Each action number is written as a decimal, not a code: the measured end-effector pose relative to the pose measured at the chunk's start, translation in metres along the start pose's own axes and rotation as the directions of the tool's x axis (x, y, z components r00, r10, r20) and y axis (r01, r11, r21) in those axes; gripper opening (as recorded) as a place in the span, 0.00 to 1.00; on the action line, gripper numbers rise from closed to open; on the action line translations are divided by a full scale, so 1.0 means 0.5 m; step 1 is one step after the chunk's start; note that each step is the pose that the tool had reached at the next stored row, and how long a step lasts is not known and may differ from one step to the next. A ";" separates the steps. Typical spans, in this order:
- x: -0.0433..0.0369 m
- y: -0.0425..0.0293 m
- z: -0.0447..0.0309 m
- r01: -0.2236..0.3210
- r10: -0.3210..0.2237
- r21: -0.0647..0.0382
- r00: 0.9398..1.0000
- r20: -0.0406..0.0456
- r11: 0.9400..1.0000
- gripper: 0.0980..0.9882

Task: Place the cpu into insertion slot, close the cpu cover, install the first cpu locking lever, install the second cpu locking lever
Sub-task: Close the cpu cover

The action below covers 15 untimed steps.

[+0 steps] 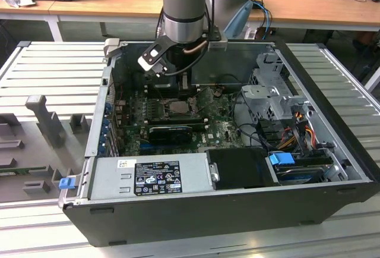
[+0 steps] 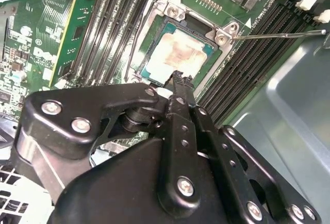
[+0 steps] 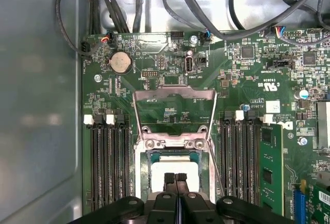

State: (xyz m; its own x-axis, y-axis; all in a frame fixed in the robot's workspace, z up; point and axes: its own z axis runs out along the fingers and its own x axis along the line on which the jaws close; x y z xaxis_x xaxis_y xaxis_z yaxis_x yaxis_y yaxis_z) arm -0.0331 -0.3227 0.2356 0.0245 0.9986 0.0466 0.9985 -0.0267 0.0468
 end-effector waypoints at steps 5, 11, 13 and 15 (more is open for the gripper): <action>0.002 0.001 -0.018 0.000 0.000 0.000 1.000 0.000 1.000 0.01; 0.002 0.007 -0.021 0.000 0.000 0.000 1.000 0.001 1.000 0.01; 0.002 0.008 -0.024 0.000 0.000 0.000 1.000 0.001 1.000 0.01; 0.003 0.008 -0.031 0.000 0.000 0.000 1.000 0.001 1.000 0.01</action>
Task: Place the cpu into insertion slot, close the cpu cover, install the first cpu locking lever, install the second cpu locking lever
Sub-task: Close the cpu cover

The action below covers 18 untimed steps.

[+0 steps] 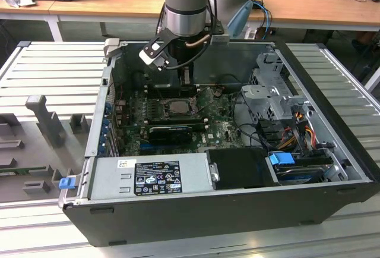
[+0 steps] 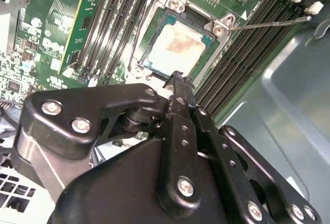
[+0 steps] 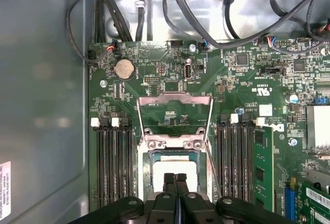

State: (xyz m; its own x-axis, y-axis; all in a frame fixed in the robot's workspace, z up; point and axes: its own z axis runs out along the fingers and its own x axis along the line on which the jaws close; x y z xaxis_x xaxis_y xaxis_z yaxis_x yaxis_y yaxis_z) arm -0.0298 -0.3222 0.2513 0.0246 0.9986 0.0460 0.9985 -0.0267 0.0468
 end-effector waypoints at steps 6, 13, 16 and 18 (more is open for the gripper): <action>0.000 0.009 -0.005 0.000 0.000 0.000 1.000 0.000 1.000 0.01; 0.001 0.020 -0.013 0.000 0.000 0.000 1.000 0.000 1.000 0.01; 0.003 0.020 -0.024 0.000 0.000 0.000 1.000 0.000 1.000 0.01; 0.003 0.023 -0.027 0.000 0.000 0.000 1.000 0.000 1.000 0.01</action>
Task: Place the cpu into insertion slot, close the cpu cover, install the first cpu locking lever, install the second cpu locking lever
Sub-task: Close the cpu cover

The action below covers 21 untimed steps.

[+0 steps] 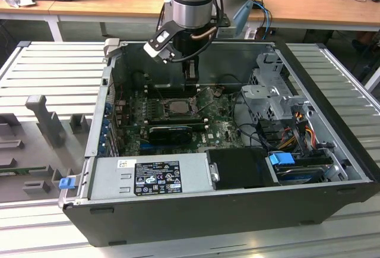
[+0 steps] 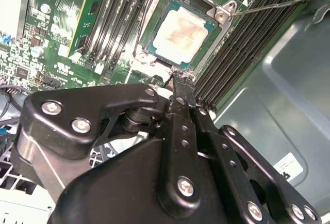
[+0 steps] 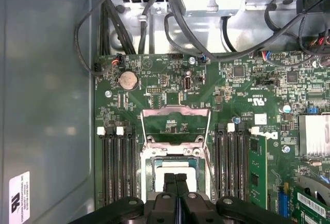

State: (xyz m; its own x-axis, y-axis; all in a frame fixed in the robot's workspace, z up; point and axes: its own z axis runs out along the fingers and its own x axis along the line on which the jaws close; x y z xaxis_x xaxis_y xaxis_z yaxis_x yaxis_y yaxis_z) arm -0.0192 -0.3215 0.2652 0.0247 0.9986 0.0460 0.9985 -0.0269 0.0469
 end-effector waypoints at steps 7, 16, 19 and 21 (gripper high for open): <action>0.001 0.017 -0.001 0.000 0.000 0.000 1.000 0.000 1.000 0.01; 0.002 0.070 0.001 0.000 0.000 0.000 1.000 0.000 1.000 0.01; 0.003 0.090 0.002 0.000 0.000 0.000 1.000 0.000 1.000 0.01; 0.003 0.097 0.003 0.000 0.000 0.000 1.000 0.000 1.000 0.01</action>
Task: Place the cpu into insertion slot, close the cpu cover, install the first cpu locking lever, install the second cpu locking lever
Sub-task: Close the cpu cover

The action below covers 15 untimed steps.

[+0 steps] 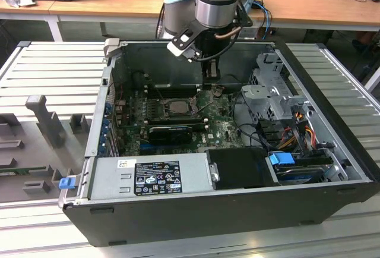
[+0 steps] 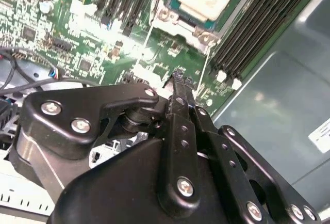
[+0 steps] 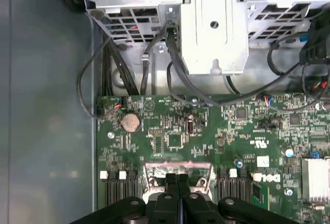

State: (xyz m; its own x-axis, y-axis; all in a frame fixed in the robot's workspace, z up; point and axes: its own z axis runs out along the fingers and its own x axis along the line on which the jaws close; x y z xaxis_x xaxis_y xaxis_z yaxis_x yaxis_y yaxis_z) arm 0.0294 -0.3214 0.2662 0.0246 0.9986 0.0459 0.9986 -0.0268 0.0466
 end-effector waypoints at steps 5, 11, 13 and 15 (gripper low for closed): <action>0.000 0.010 0.001 0.000 0.000 0.000 1.000 0.000 1.000 0.01; -0.003 0.015 0.003 0.000 0.000 0.000 1.000 0.000 1.000 0.01; -0.003 0.021 0.005 0.000 0.000 0.000 1.000 0.000 1.000 0.01; -0.003 0.031 0.007 0.000 0.000 0.000 1.000 0.001 1.000 0.01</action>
State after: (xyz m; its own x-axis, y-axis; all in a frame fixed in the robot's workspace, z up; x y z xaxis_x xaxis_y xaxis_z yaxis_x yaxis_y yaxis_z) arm 0.0449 -0.3230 0.2634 0.0245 0.9987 0.0454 0.9986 -0.0267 0.0465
